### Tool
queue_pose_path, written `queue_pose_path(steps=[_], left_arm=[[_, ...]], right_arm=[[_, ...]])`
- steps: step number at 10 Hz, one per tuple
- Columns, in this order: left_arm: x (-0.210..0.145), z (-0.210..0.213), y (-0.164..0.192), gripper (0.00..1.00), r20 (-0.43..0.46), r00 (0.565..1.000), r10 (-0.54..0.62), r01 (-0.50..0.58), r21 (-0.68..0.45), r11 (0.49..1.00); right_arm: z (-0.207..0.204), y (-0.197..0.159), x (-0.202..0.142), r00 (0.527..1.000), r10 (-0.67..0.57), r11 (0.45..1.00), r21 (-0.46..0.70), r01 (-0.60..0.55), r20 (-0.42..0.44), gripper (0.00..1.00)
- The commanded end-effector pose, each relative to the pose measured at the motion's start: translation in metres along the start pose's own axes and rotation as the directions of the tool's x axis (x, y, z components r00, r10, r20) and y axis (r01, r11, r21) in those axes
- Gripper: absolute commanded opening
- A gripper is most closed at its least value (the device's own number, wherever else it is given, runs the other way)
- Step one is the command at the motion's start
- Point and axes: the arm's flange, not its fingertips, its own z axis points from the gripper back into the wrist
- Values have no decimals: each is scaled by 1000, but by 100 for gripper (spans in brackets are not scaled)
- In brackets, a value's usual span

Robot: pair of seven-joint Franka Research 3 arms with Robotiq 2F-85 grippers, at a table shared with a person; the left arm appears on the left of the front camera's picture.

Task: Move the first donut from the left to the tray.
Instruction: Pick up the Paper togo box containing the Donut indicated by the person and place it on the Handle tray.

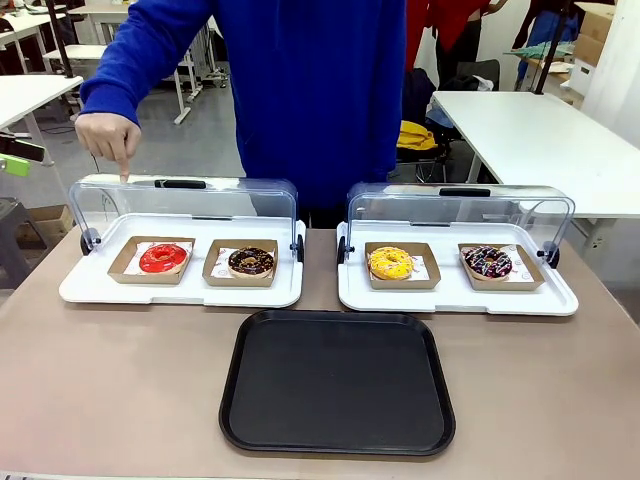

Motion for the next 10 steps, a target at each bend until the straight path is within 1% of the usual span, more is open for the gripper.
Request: queue_pose_path(steps=[1,8,9,10], left_arm=[[1,1,0,100,8,1000,-13,13,-7,1000],[1,1,0,100,8,1000,-13,13,-7,1000],[0,0,0,100,0,1000,0,0,0,1000],[12,0,1,100,-66,997,-33,35,29,999]], right_arm=[[-1,-3,2,999,29,1000,-3,-28,27,100],[-1,-3,2,999,29,1000,-3,-28,27,100],[-1,-3,2,999,29,1000,-3,-28,27,100],[-1,-3,2,999,29,1000,-3,-28,27,100]])
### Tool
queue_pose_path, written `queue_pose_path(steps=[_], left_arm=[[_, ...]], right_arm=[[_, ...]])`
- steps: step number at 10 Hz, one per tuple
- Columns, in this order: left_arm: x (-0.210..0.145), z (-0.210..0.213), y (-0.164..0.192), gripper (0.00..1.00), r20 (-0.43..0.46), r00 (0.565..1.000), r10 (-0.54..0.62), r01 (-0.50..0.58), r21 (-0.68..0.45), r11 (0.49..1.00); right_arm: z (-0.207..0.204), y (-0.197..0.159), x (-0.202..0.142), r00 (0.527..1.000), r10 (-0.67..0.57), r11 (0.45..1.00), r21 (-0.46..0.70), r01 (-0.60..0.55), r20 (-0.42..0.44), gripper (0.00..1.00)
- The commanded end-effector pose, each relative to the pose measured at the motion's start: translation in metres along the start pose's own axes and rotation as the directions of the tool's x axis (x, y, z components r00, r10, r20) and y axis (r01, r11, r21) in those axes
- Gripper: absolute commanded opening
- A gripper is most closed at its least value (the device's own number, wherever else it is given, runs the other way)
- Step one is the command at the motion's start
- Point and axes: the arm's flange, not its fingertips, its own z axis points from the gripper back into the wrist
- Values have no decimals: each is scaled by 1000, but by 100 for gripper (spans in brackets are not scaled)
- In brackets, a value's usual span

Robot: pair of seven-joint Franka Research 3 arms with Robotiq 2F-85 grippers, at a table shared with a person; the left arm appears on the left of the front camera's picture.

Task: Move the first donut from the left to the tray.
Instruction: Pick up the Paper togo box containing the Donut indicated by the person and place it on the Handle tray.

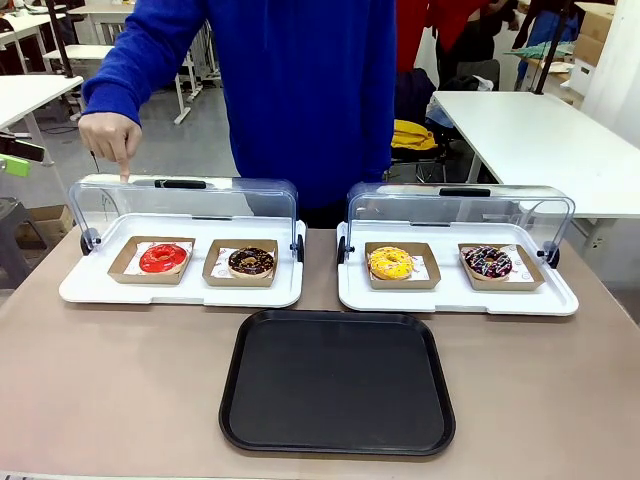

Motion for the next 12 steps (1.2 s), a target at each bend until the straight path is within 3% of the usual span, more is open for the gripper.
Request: queue_pose_path(steps=[1,3,5,8,12], left_arm=[[24,-2,3,100,-100,994,-48,51,30,998],[57,-7,5,100,-243,962,-122,129,12,992],[88,-30,3,100,-428,882,-200,225,7,974],[108,-96,-3,100,-680,664,-311,333,-104,937],[80,-172,-2,100,-773,513,-373,347,-210,914]], right_arm=[[-1,-3,2,999,28,1000,-3,-28,27,100],[-1,-3,2,999,28,1000,-3,-28,27,100],[-1,-3,2,999,28,1000,-3,-28,27,100],[-1,-3,2,999,28,1000,-3,-28,27,100],[-1,-3,2,999,28,1000,-3,-28,27,100]])
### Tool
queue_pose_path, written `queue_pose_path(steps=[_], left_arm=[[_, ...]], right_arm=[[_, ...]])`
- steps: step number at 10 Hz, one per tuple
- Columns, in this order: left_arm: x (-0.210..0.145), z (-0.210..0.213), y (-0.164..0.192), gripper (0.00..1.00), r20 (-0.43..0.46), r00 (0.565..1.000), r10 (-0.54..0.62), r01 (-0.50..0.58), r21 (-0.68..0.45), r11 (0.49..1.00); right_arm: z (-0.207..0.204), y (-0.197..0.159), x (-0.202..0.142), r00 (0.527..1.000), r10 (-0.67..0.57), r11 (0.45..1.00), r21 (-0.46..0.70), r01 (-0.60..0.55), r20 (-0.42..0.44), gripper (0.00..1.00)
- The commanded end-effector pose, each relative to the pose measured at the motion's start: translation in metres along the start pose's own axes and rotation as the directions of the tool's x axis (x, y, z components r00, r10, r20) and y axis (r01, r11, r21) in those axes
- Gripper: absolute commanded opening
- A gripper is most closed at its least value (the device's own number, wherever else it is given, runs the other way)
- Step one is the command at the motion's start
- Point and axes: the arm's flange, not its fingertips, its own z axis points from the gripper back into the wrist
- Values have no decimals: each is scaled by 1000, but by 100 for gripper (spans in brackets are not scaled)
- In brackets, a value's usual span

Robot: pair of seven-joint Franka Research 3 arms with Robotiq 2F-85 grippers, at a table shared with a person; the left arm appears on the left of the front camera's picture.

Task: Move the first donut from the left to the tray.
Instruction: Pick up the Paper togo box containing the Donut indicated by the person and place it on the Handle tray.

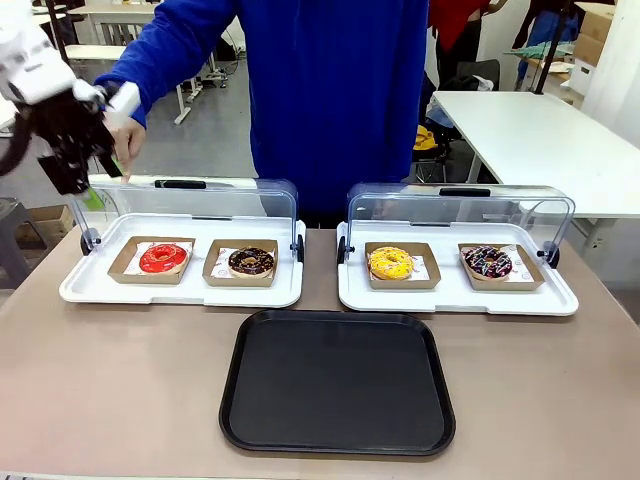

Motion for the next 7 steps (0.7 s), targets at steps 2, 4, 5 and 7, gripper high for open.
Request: queue_pose_path(steps=[2,4,5,7], left_arm=[[6,-51,-2,100,-59,998,15,-16,-24,1000],[5,-77,1,100,-65,995,71,-69,32,997],[1,-77,0,100,-44,996,75,-75,-11,997],[4,-74,1,100,-43,999,23,-24,-19,1000]], right_arm=[[-1,-2,1,999,25,1000,-2,-25,30,100],[-1,-2,1,999,25,1000,-2,-25,30,100],[-1,-2,1,999,25,1000,-2,-25,30,100],[-1,-2,1,999,25,1000,-2,-25,30,100]])
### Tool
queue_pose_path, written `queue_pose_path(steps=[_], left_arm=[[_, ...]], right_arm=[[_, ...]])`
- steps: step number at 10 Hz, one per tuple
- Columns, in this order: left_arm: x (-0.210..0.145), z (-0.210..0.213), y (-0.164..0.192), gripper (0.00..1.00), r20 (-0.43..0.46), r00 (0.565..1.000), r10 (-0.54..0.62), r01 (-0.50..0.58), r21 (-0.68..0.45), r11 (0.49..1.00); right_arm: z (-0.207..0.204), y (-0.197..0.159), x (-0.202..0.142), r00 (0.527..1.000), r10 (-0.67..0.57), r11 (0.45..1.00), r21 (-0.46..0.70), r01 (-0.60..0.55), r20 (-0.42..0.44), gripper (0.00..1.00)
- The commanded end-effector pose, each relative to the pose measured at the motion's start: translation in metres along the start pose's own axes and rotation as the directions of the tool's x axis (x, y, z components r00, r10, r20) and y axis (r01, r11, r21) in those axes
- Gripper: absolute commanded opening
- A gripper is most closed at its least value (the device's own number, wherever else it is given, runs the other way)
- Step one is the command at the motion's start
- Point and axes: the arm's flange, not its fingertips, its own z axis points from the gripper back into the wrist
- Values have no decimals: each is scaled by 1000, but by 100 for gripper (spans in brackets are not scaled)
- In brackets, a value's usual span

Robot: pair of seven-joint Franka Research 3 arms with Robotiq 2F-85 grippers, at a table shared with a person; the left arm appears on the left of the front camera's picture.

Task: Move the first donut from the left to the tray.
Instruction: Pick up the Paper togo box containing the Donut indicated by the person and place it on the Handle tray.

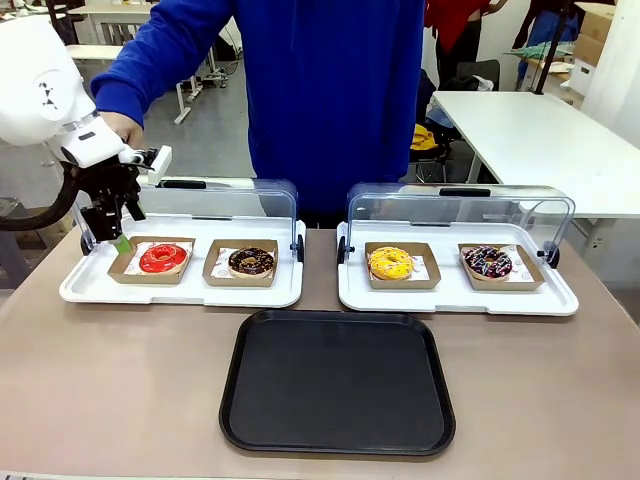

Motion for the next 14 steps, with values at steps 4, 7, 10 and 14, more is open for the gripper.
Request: queue_pose_path(steps=[4,7,10,14], left_arm=[[1,3,0,100,1,1000,-3,3,3,1000],[-8,-23,-3,100,-88,993,73,-72,20,997],[-15,-41,-8,100,-74,993,89,-85,59,995],[-25,-67,-9,100,-133,986,104,-87,126,988]], right_arm=[[-1,-2,1,999,25,1000,-1,-25,30,100],[-1,-2,1,999,25,1000,-1,-25,30,100],[-1,-2,1,999,25,1000,-1,-25,30,100],[-1,-2,1,999,25,1000,-1,-25,30,100]])
